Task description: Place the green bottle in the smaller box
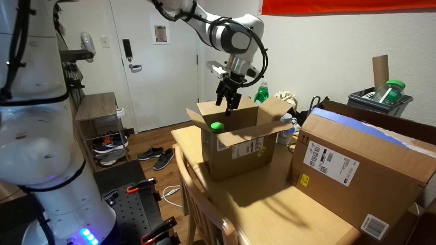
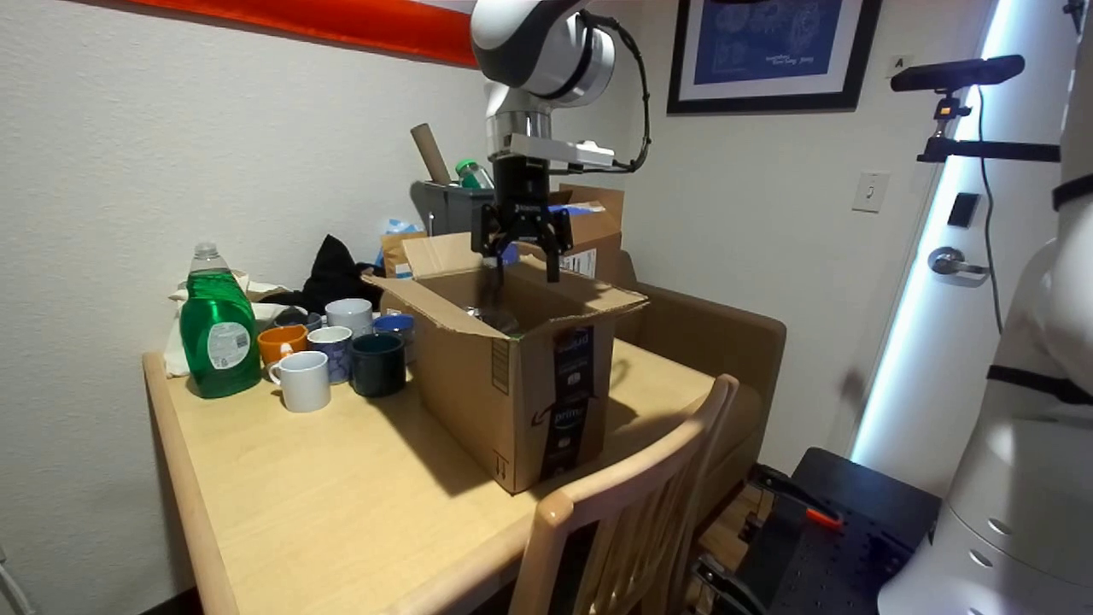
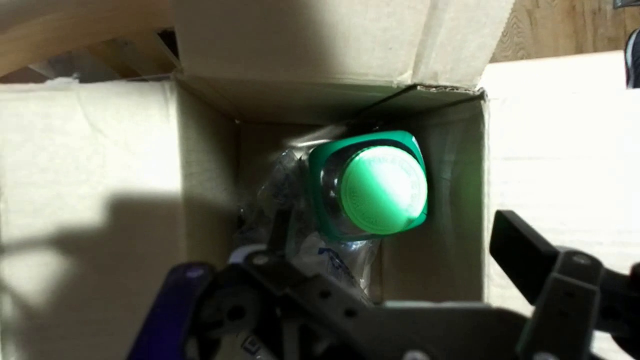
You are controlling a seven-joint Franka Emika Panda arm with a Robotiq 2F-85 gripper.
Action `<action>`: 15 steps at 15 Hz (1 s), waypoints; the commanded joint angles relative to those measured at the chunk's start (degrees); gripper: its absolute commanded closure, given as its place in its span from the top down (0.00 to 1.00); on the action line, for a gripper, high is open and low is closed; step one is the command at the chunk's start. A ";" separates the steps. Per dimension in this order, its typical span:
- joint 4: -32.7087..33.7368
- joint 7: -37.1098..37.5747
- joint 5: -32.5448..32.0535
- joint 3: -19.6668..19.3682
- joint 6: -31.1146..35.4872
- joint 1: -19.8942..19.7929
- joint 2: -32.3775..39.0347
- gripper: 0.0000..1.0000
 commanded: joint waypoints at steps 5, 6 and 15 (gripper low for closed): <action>-6.33 2.73 -1.87 0.84 3.12 0.82 -7.56 1.00; -6.71 3.28 -2.02 0.97 3.29 0.86 -8.13 1.00; -10.41 4.63 -2.71 2.03 4.27 1.33 -13.14 1.00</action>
